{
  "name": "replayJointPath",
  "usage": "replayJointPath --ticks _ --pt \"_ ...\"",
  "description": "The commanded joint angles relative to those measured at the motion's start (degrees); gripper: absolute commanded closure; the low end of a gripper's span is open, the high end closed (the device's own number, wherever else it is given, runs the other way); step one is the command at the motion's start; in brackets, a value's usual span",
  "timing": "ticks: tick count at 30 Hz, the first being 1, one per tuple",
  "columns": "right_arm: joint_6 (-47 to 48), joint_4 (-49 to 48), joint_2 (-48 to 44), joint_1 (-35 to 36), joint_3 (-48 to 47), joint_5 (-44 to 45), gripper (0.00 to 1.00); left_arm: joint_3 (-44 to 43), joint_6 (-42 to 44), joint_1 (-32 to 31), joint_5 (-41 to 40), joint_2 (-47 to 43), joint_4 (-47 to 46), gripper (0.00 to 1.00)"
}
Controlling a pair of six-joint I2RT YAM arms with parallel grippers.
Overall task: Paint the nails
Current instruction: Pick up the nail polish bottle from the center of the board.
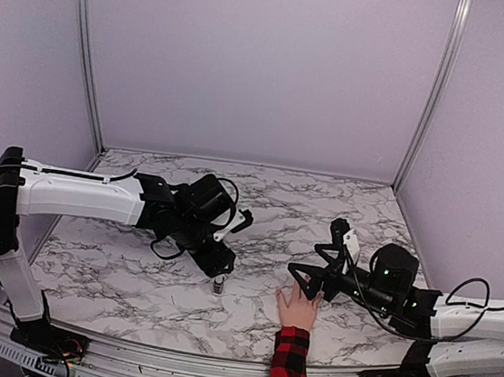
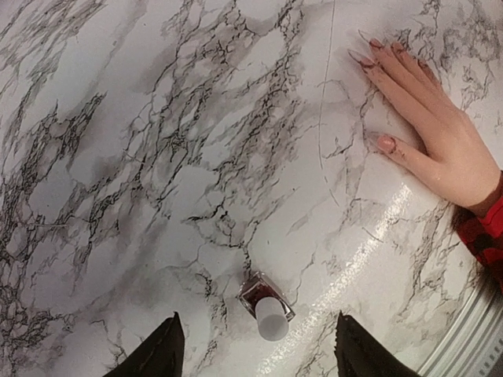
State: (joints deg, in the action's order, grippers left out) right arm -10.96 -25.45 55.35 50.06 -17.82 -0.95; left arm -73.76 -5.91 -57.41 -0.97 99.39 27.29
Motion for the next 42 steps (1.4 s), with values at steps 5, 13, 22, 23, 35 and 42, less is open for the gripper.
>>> replayJointPath --ticks 5,13,22,23,35,42 --pt "-3.08 -2.93 -1.39 -0.5 1.94 -0.48 0.01 -6.71 0.24 -0.59 0.2 5.25 10.86 0.45" --pt "-4.59 -4.38 -2.07 -0.5 4.14 -0.45 0.01 -8.34 0.99 -0.95 0.18 8.66 11.98 0.54" --pt "-5.46 -5.08 -2.32 -0.5 5.05 -0.17 0.01 -9.47 1.43 -0.98 0.71 10.17 12.43 0.61" --pt "-5.52 -5.25 -2.61 -0.54 5.15 -0.19 0.02 -9.5 1.43 -1.02 0.71 10.32 12.44 0.61" --pt "-5.39 -5.3 -2.9 -0.5 5.52 0.16 0.01 -10.09 1.71 -1.04 2.4 11.86 13.01 0.69" --pt "-5.3 -5.61 -2.28 -0.5 5.61 0.25 0.01 -9.92 1.88 -1.02 2.46 11.92 13.3 0.76"
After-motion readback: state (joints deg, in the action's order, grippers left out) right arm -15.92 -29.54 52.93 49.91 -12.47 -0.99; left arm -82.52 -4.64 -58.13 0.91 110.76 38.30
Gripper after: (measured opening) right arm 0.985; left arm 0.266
